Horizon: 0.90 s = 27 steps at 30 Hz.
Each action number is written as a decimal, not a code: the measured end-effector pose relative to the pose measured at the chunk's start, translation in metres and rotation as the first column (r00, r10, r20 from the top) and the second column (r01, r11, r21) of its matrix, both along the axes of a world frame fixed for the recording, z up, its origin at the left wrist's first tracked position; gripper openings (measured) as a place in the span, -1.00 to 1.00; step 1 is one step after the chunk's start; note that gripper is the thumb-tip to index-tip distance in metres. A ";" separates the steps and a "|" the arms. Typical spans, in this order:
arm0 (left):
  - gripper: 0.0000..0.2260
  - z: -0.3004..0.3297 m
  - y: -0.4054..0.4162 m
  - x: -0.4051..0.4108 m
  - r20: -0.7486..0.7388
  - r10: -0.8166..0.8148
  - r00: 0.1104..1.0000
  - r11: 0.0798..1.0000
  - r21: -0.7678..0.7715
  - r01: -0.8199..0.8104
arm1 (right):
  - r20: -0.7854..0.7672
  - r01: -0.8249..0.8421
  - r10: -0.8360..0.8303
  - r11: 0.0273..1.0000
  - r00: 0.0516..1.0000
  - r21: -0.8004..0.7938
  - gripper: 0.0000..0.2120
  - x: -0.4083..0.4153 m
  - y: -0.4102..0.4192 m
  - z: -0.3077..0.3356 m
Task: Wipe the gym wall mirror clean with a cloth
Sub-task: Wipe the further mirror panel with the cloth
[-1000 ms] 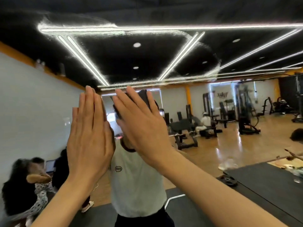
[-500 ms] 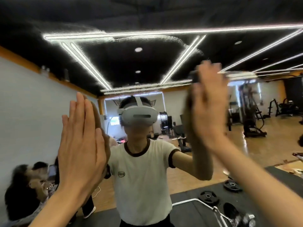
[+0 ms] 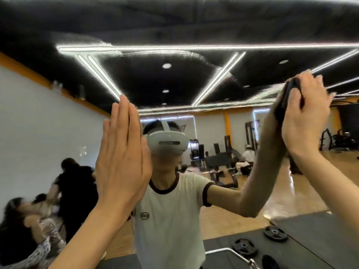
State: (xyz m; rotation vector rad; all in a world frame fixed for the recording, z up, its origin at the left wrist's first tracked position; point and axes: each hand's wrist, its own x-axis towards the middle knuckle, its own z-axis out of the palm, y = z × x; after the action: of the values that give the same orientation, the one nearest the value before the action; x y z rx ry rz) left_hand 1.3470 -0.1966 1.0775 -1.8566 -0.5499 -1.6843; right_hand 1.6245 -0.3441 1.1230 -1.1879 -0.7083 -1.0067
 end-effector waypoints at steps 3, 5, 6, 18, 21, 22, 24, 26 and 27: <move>-0.47 -0.001 -0.002 0.000 -0.007 0.015 1.000 1.000 -0.013 -0.015 | 0.158 -0.077 0.063 0.993 0.985 0.085 -0.80 -0.050 0.028 0.006; -0.47 -0.001 -0.002 -0.001 -0.009 0.024 1.000 1.000 -0.012 -0.024 | 0.406 -0.103 0.098 0.995 0.909 -0.010 -0.68 -0.104 0.063 -0.001; -0.47 0.000 -0.002 0.000 -0.010 0.025 1.000 1.000 -0.016 -0.025 | 0.526 -0.073 0.094 0.996 0.845 -0.061 -0.64 -0.129 0.079 -0.004; -0.47 -0.002 -0.002 0.002 0.002 0.026 1.000 1.000 -0.010 -0.026 | 0.106 -0.052 0.048 0.998 0.993 0.040 -0.61 -0.008 0.002 0.005; -0.47 -0.003 -0.001 0.001 -0.003 0.022 1.000 1.000 -0.018 -0.022 | 0.170 -0.107 0.093 0.992 0.981 0.072 -0.71 -0.052 0.025 0.014; -0.47 -0.002 -0.001 0.001 -0.004 0.017 1.000 1.000 -0.018 -0.017 | 0.277 -0.126 0.113 0.992 0.954 0.030 -0.71 -0.078 0.042 0.017; -0.47 -0.002 0.000 0.001 -0.003 0.009 1.000 1.000 -0.017 -0.009 | 0.530 -0.089 0.125 0.992 0.839 -0.093 -0.65 -0.135 0.080 0.024; -0.48 -0.002 0.000 0.000 0.001 -0.002 1.000 1.000 -0.016 0.002 | 0.709 -0.019 0.096 0.993 0.698 -0.116 -0.63 -0.170 0.104 0.034; -0.48 -0.001 0.000 0.000 0.001 -0.004 1.000 1.000 -0.014 0.004 | 0.741 -0.007 0.088 0.994 0.666 -0.112 -0.63 -0.172 0.104 0.043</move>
State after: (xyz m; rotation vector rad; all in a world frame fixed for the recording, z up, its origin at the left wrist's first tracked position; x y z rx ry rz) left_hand 1.3472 -0.1962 1.0760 -1.8679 -0.5602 -1.6883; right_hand 1.4528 -0.2398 1.1658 -0.7915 -1.4508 -1.4453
